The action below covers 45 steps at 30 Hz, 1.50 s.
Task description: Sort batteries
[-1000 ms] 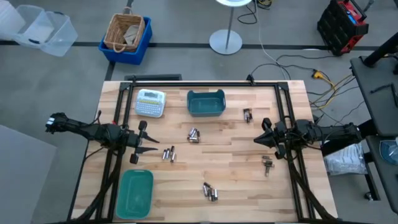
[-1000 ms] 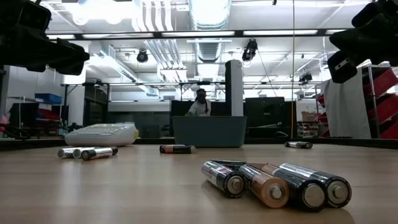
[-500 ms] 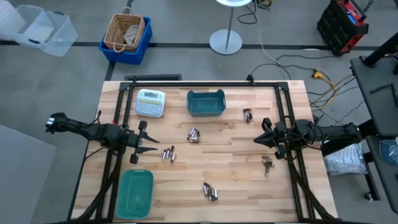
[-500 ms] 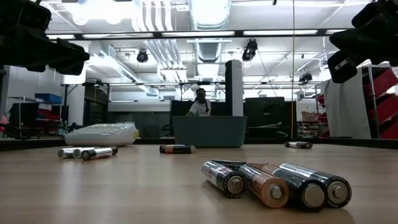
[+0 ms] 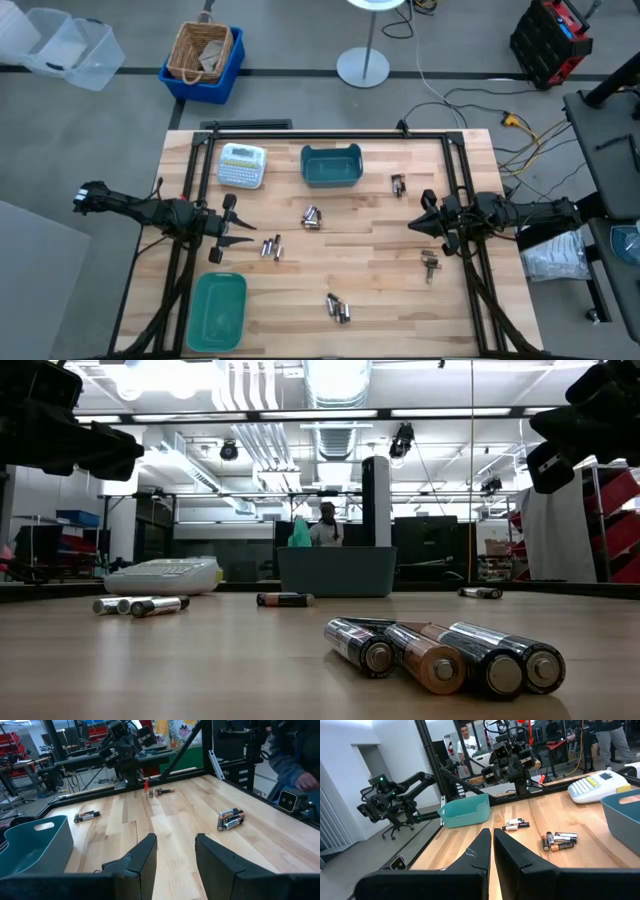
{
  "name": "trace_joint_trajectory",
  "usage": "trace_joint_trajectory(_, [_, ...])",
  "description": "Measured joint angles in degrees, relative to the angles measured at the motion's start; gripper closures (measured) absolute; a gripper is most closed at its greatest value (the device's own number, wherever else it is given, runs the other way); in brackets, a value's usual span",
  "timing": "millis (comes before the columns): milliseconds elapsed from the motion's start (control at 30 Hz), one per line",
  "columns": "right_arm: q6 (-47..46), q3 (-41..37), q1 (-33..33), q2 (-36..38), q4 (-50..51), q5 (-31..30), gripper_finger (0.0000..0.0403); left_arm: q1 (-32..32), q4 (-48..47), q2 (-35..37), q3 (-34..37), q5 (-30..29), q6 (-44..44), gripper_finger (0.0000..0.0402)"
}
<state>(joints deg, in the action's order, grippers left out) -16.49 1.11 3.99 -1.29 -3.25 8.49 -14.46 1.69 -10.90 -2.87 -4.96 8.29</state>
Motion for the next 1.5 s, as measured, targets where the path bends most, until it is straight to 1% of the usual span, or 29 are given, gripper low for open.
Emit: trace_joint_trajectory(1500, [0.0,0.0,0.0,0.0,0.0,0.0,0.039,0.0,0.0,0.0,0.0,0.0,0.0,0.0286])
